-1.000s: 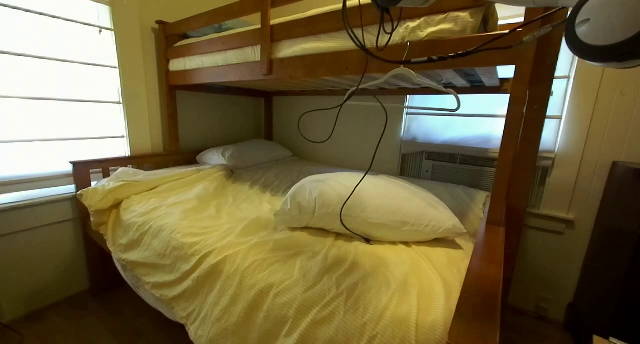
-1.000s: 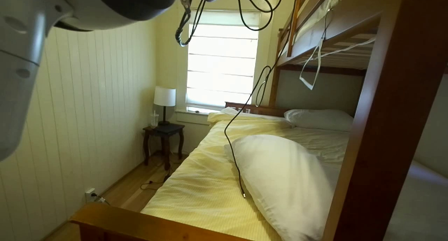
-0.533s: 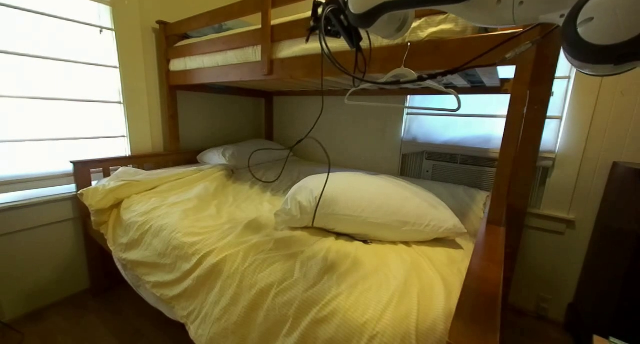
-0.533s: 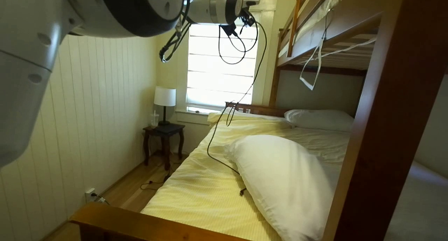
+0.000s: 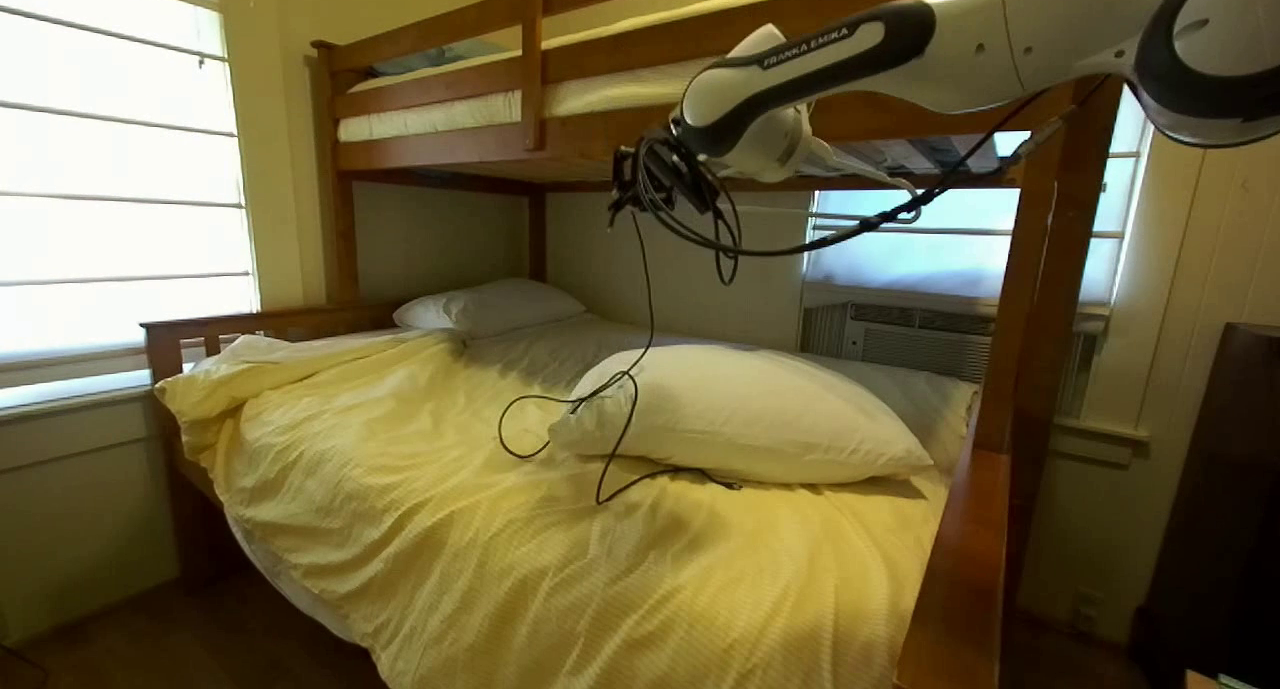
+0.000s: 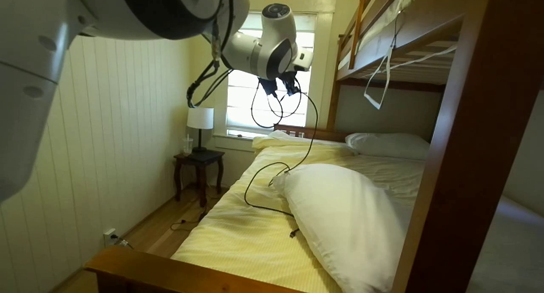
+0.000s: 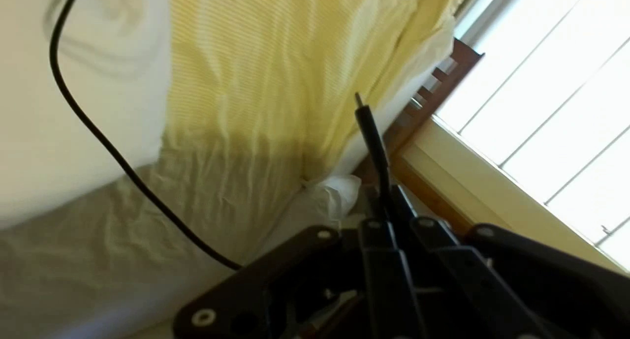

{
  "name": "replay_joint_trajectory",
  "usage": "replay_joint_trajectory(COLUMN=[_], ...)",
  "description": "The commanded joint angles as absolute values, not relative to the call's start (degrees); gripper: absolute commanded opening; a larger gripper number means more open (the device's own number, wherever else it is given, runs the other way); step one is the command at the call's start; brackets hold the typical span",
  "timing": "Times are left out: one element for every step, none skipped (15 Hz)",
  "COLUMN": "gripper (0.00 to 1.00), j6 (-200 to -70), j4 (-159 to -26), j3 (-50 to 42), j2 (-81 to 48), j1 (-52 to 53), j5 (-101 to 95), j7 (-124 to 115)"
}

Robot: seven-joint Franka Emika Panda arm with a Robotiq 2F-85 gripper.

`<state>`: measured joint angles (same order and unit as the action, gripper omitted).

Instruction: Straighten the black cable

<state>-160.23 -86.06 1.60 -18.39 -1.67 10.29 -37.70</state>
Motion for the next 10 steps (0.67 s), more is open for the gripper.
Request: replay_joint_trajectory(gripper=[0.01, 0.01, 0.01, 0.01, 0.01, 0.01, 0.01, 0.01, 0.01, 0.01], j6=[-155.67, -153.16, -149.77, -146.21, -143.05, -139.88, -136.52, -133.48, -130.22, -126.83], j4=[-97.78, -99.75, -101.39, -103.33, -105.38, -107.38, -109.9, -112.02, -114.56, -116.77], j3=[-0.05, -0.15, -0.39, -0.66, -0.84, -1.17, -1.6, -1.86, -2.01, -2.05], j2=[-12.14, -11.01, -9.56, -7.57, -5.31, -2.87, 0.06, 2.72, 5.62, 8.27], j1=[-1.33, -1.49, -1.53, -1.44, -1.4, -1.25, -1.1, -1.1, -1.29, -1.68], j5=[13.81, 14.13, 14.4, 14.31, 14.25, 13.61, 12.32, 11.13, 9.72, 8.02], j7=[-36.63, -36.11, -36.35, -36.57, -36.73, -37.36, -38.52, -39.81, -41.31, -43.31])
